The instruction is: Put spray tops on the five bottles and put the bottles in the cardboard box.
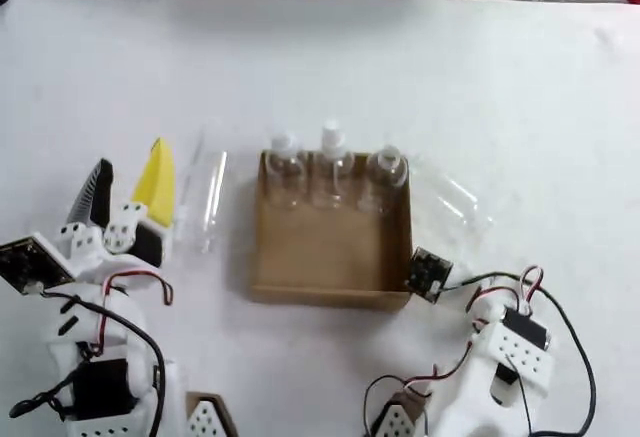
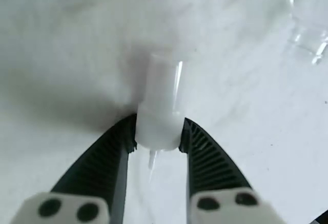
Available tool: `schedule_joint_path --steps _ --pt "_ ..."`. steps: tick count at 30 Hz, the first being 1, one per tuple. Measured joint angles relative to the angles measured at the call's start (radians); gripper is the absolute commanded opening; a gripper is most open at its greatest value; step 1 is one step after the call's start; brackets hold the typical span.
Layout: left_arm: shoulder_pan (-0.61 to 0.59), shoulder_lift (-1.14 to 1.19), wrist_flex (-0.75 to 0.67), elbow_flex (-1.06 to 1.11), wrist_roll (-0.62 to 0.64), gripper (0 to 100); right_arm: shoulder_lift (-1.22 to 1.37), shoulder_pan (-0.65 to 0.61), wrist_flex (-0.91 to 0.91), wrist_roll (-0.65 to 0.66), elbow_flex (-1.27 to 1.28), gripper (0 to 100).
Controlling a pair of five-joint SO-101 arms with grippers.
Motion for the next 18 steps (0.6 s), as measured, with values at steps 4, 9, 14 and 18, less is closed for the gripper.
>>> schedule_joint_path --steps 4,9,14,18 --pt "0.0 0.0 0.0 0.0 0.0 26 0.005 0.002 -0.003 0.0 0.0 15.4" --pt "0.0 0.0 0.0 0.0 0.0 26 0.02 0.003 -0.003 0.0 0.002 15.9" --pt "0.0 0.0 0.0 0.0 0.0 26 0.014 -0.041 -0.003 0.003 0.008 13.2" --pt "0.0 0.0 0.0 0.0 0.0 26 0.014 -0.086 -0.003 0.003 0.008 13.1"
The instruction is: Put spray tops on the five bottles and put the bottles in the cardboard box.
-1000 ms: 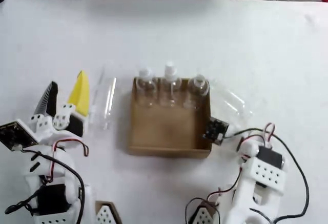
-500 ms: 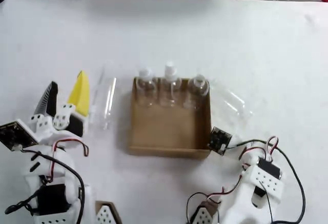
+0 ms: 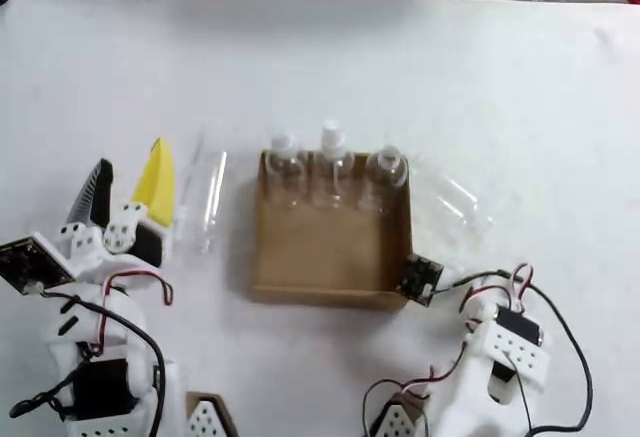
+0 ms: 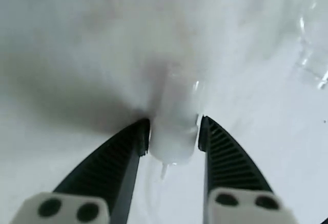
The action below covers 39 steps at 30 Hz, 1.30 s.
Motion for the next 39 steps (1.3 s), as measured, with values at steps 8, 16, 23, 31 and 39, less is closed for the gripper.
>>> schedule_joint_path --steps 8,16,23,31,39 --pt "0.0 0.0 0.0 0.0 0.0 26 0.0 -0.028 0.0 -0.032 0.0 12.3" --pt "0.0 0.0 0.0 0.0 0.0 26 -0.008 -0.034 -0.009 -0.032 -0.002 1.9" --pt "0.0 0.0 0.0 0.0 0.0 26 -0.009 -0.034 -0.011 -0.032 -0.002 1.7" --pt "0.0 0.0 0.0 0.0 0.0 26 -0.009 -0.034 -0.011 -0.034 -0.002 1.7" --pt "0.0 0.0 0.0 0.0 0.0 26 -0.044 -0.015 0.002 -0.158 -0.044 1.6"
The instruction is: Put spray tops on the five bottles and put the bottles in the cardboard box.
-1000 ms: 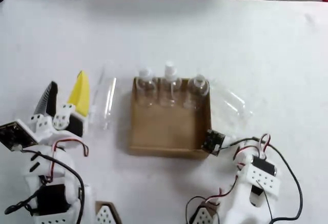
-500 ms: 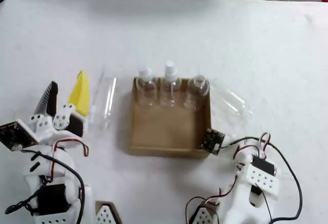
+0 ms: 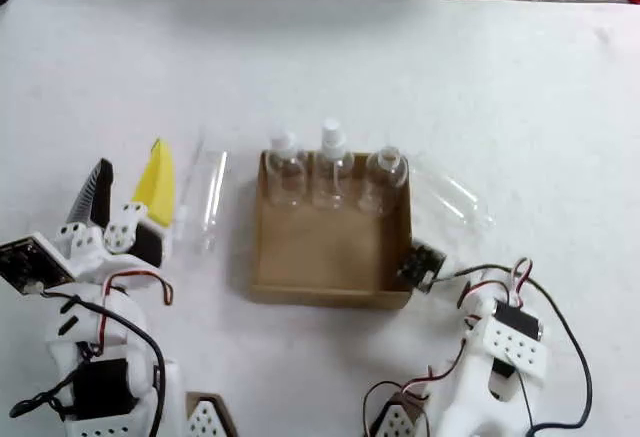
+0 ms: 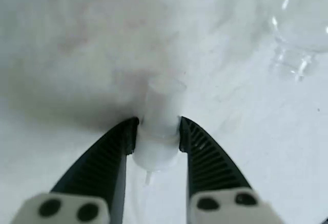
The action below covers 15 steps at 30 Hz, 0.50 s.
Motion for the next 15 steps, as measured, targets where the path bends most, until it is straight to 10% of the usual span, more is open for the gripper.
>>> schedule_joint_path --steps 15 --pt "0.0 0.0 0.0 0.0 0.0 26 -0.245 -0.071 0.519 -0.259 -0.62 1.6"
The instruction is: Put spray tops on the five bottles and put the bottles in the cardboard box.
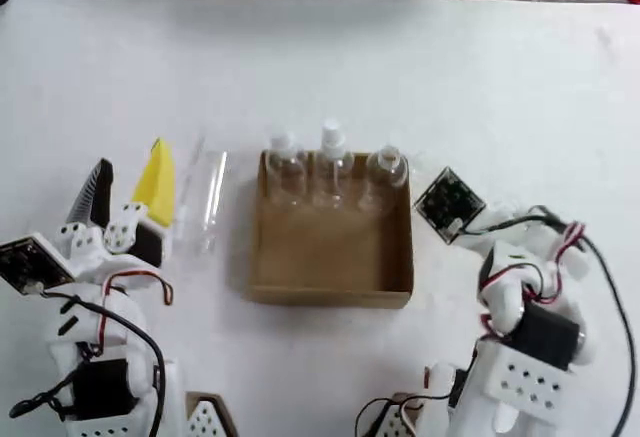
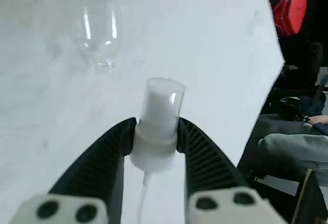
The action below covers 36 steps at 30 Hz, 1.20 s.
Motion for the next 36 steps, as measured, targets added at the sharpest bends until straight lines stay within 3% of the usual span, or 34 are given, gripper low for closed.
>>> schedule_joint_path --steps 7,15,20,25,29,32,36 --pt "0.0 0.0 0.0 0.0 0.0 26 -0.006 -0.011 0.066 -0.129 -0.209 1.6" --pt "0.0 0.0 0.0 0.0 0.0 26 -0.008 -0.175 0.066 -0.499 -0.391 1.6" --pt "0.029 0.0 0.0 0.0 0.0 26 -0.031 -0.413 0.077 -0.732 -0.497 1.6" --pt "0.144 0.0 0.017 -0.034 0.0 26 -0.028 -0.798 0.157 -0.776 -0.516 1.6" --pt "0.21 0.0 0.13 -0.13 0.0 26 -0.032 -1.066 0.218 -0.781 -0.516 1.6" --pt "0.252 -0.008 0.245 -0.216 0.012 26 -0.032 -1.163 0.21 -0.783 -0.486 1.6" --pt "0.29 -0.009 0.388 -0.331 0.06 26 -0.032 -1.178 0.146 -0.773 -0.388 1.6"
